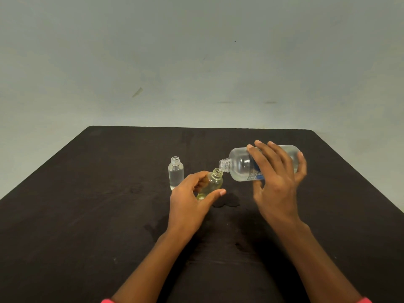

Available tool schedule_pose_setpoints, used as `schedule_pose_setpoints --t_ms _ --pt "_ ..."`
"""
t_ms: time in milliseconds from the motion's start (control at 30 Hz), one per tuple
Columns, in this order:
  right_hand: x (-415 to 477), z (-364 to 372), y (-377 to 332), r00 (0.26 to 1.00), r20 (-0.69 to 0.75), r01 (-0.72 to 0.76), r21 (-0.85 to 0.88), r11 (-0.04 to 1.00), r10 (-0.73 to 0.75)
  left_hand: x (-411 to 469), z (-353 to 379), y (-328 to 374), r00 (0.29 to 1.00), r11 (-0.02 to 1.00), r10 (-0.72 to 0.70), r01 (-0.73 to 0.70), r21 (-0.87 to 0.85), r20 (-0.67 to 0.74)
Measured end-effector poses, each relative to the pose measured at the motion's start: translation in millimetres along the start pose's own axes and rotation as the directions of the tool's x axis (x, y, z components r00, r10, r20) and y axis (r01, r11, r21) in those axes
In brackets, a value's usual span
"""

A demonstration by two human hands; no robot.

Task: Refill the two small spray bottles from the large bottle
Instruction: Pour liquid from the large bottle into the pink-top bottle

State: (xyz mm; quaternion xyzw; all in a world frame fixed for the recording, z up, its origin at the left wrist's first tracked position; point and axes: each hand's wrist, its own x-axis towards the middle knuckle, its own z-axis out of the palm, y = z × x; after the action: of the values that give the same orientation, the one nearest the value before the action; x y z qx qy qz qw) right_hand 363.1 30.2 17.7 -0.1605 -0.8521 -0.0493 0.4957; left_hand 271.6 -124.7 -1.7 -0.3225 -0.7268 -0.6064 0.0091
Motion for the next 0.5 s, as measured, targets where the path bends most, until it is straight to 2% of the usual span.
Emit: schedule_pose_setpoints --t_ms 500 --pt "0.4 0.8 -0.3 1.0 -0.003 -0.001 0.0 1.0 0.001 -0.6 -0.5 2.1 1.0 1.0 -0.002 0.002 0.004 0.004"
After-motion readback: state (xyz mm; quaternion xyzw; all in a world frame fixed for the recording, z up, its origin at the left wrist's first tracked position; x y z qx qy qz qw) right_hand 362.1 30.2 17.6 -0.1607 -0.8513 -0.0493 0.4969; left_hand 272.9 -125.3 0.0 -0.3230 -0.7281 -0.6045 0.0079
